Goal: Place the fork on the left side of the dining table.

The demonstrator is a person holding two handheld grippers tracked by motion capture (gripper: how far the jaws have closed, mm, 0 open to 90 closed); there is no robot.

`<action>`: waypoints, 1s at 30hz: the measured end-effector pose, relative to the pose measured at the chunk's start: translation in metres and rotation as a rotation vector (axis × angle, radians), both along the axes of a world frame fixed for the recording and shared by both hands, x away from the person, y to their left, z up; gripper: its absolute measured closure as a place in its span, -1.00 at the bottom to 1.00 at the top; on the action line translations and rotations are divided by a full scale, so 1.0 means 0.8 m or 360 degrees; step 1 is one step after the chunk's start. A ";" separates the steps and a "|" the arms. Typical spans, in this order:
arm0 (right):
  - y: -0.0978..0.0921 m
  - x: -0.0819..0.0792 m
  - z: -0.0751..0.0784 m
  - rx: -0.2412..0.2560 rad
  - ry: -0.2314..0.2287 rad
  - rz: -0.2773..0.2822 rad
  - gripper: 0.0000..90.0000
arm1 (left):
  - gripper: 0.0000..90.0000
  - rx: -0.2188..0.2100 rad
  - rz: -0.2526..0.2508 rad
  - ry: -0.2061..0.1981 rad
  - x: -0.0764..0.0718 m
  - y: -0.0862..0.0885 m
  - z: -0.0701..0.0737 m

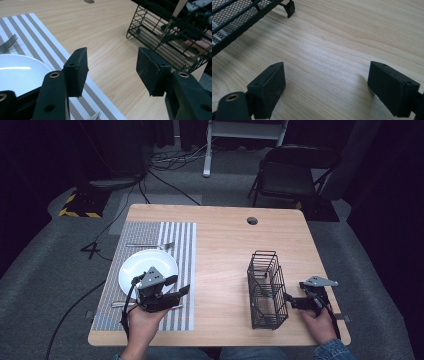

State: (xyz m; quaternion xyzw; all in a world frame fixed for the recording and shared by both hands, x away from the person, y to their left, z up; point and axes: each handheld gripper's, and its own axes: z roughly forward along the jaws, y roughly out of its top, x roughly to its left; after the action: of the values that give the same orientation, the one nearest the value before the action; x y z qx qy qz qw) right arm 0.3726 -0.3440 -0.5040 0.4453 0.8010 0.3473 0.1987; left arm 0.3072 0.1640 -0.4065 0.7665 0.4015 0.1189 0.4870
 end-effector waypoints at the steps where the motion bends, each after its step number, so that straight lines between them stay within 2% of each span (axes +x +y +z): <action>1: 0.000 0.000 0.000 0.0000 0.0000 0.0000 -0.67 | -0.04 0.0017 -0.0006 0.0008 0.000 -0.002 -0.004; 7: 0.000 0.000 0.000 0.0000 0.0000 0.0000 -0.67 | -0.04 0.0087 -0.0051 0.0075 -0.002 -0.016 -0.029; 10: 0.000 0.000 0.000 0.0000 0.0000 0.0000 -0.67 | -0.04 0.0175 -0.0075 0.0074 -0.005 -0.023 -0.037; 17: 0.000 0.000 0.000 0.0000 0.0000 0.0000 -0.67 | -0.04 0.0328 -0.0160 0.0098 -0.012 -0.045 -0.050; 22: 0.000 0.000 0.000 0.0000 0.0000 0.0000 -0.67 | -0.04 0.0430 -0.0235 0.0140 -0.016 -0.064 -0.062; 30: 0.000 0.000 0.000 -0.0001 -0.0002 -0.0001 -0.67 | -0.05 0.0517 -0.0311 0.0185 -0.020 -0.085 -0.075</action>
State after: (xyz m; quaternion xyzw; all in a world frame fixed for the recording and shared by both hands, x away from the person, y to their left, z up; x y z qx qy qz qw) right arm 0.3727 -0.3440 -0.5041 0.4453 0.8008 0.3474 0.1995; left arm 0.2915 0.0958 -0.4663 0.8760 0.3281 0.0898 0.3420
